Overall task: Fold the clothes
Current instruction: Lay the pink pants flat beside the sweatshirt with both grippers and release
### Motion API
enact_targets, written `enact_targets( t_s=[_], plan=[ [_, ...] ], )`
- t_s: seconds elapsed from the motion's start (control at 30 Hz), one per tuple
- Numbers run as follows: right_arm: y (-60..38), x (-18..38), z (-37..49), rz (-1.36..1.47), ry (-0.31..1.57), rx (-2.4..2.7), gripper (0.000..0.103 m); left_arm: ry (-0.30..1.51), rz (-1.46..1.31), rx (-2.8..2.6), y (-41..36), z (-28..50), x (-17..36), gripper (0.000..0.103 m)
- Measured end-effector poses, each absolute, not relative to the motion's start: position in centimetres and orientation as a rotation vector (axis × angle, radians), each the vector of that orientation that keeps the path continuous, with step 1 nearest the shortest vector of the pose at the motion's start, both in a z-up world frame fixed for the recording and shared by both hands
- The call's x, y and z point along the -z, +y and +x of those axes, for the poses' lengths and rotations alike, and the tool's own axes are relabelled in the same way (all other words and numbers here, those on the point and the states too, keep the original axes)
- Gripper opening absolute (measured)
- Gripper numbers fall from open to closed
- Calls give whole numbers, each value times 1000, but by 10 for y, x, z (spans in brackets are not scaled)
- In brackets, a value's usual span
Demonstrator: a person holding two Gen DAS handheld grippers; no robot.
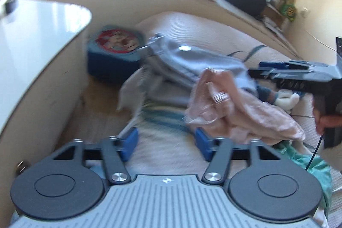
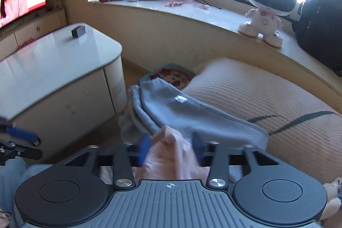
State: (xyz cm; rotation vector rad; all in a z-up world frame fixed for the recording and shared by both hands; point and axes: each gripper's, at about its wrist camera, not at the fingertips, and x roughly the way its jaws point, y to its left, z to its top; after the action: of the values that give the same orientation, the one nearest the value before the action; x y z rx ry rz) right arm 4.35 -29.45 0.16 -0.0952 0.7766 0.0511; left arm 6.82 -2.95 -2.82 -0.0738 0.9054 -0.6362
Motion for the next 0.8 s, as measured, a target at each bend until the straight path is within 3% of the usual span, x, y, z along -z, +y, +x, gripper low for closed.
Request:
enact_targets(
  t_s=[0.17,0.3,0.43,0.47,0.5,0.53,0.6,0.8],
  plan=[
    [-300,19,58,-152,832,-87,51,842,-128,773,-94,86,43,64],
    [-299,37,80,-226,883,-114,50,886,-151,806,-125,104,69,42],
    [-306,52,98,-226,935,-153,47,929,-126,830,-140,114,88,31],
    [-305,54,101,-225,942,-159,47,931,-121,840,-143,116,91,20],
    [-305,57,103,-224,950,-165,38,944,-117,858,-146,118,94,5],
    [-305,59,105,-222,957,-167,23,961,-110,873,-148,118,96,5],
    [-307,60,107,-197,961,-135,10,975,-93,895,-149,116,95,4],
    [-316,32,94,-126,864,-98,3,994,3,952,-108,80,80,4]
  ],
)
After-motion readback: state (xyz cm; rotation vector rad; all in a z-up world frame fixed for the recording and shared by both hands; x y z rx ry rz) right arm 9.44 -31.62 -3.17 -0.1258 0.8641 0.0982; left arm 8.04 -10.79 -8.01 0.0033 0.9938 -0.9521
